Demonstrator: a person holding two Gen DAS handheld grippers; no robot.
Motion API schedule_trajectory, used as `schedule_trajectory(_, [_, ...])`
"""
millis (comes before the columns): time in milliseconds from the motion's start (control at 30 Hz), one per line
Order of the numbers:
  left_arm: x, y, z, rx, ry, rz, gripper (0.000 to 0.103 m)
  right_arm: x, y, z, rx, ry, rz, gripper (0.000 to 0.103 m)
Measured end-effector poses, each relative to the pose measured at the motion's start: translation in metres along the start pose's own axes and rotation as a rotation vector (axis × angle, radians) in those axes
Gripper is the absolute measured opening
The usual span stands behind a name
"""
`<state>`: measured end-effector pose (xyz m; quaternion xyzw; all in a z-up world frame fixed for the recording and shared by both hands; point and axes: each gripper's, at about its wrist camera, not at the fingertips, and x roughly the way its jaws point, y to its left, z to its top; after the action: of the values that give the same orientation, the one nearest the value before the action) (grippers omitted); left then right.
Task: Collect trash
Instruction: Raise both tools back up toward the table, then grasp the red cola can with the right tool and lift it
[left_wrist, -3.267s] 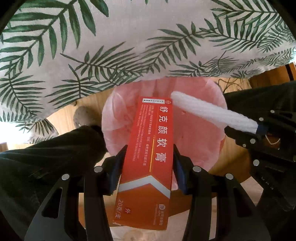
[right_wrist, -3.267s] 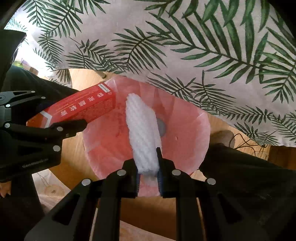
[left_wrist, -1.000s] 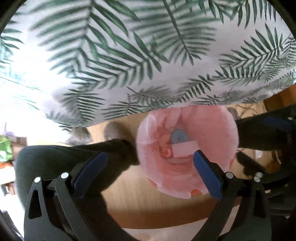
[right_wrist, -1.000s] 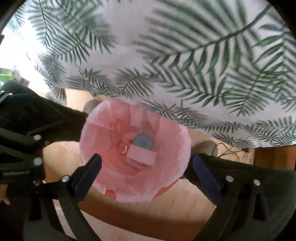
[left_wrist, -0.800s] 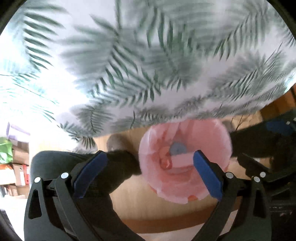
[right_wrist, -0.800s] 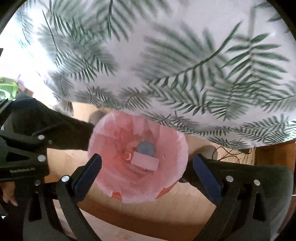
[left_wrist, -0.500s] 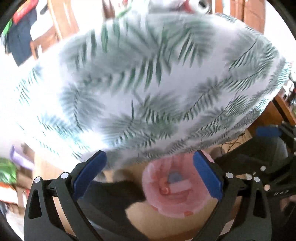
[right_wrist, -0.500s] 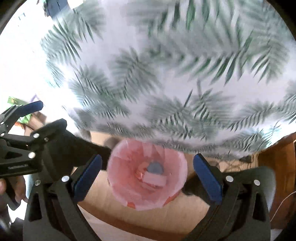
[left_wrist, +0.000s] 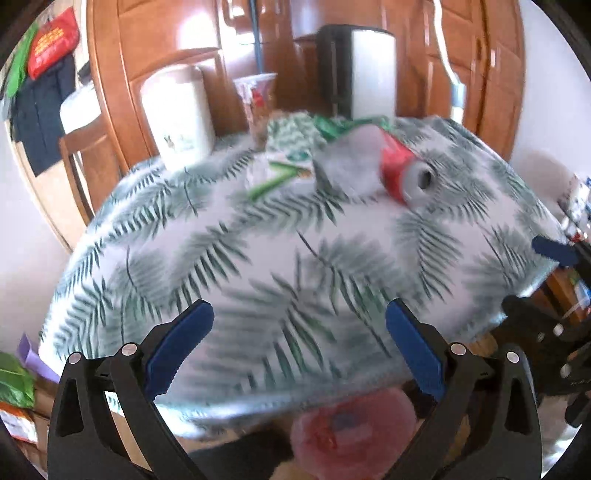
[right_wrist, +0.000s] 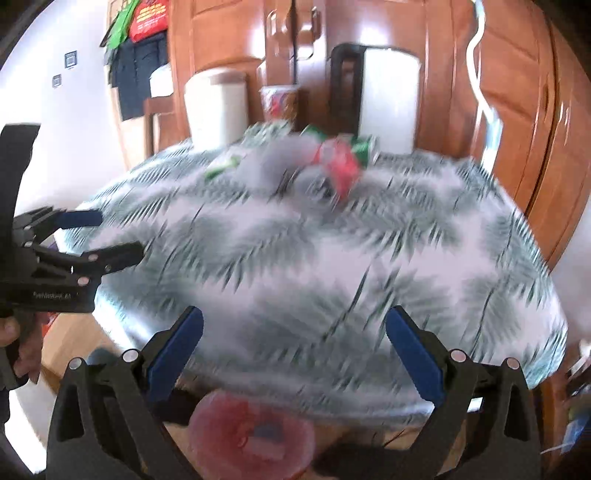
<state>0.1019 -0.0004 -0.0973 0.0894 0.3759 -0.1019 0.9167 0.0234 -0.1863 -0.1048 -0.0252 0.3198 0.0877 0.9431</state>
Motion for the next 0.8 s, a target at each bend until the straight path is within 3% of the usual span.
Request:
schedule_trajectory(233, [0.018,0.007,0.027,-0.017,0.008,0.005,0.097,0.056,-0.013,0.051,-0.010,0.044,-0.050,0.098])
schedule_trajectory(500, [0.028,0.011,0.026,-0.021,0.025,0.005,0.097,0.113,0.001,0.073,-0.063,0.122,-0.107,0.098])
schedule_trajectory(633, [0.032,0.009,0.026,-0.018,0.032,0.001,0.097,0.128,0.001,0.081,-0.063,0.163,-0.116,0.091])
schedule_trajectory(733, [0.035,0.006,0.026,-0.015,0.036,-0.002,0.097,0.133,-0.006,0.088,-0.044,0.170,-0.109,0.078])
schedule_trajectory(800, [0.036,0.003,0.027,-0.013,0.039,-0.008,0.097,0.134,-0.014,0.089,-0.023,0.178,-0.087,0.076])
